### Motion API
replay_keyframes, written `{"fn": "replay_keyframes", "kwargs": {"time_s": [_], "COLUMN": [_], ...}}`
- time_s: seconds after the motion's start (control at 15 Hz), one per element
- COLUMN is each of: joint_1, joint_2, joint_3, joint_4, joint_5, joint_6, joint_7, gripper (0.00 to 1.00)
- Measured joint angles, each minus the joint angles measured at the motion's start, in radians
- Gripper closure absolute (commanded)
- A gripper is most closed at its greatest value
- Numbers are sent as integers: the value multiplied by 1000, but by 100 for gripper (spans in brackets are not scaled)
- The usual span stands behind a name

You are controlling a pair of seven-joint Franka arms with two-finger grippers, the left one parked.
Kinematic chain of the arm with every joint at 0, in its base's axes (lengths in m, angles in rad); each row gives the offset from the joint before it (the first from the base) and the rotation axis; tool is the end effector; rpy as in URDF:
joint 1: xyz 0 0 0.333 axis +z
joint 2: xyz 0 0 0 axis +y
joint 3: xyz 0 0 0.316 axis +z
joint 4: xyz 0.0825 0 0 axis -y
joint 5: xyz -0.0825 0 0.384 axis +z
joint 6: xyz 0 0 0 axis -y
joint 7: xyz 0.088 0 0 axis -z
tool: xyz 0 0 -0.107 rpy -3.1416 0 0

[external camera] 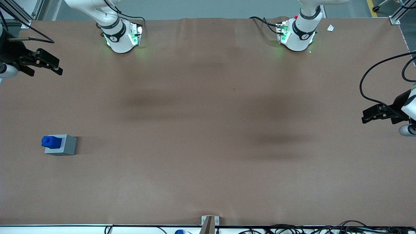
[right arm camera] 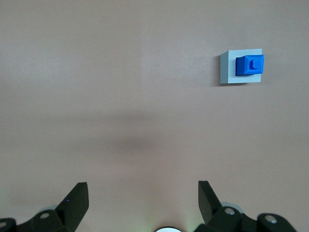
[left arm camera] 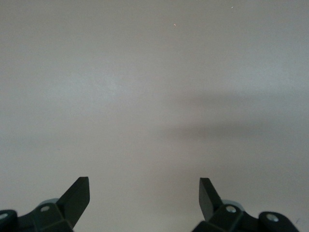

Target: Insert blue part into gray base with right arm

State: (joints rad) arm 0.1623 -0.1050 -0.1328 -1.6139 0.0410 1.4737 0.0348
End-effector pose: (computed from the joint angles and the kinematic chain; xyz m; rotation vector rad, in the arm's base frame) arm 0.5113 0.0158 0.6516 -3.0875 0.0017 0.0585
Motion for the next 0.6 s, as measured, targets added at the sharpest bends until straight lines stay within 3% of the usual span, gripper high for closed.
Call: {"fn": "replay_keyframes", "kwargs": {"time_s": [0.6], "joint_1": [-8], "joint_2": [-8], "joint_3": [-9], "joint_4": [6], "joint_5": [-14], "joint_6": [8], "joint_7": [0], "gripper": [0]}}
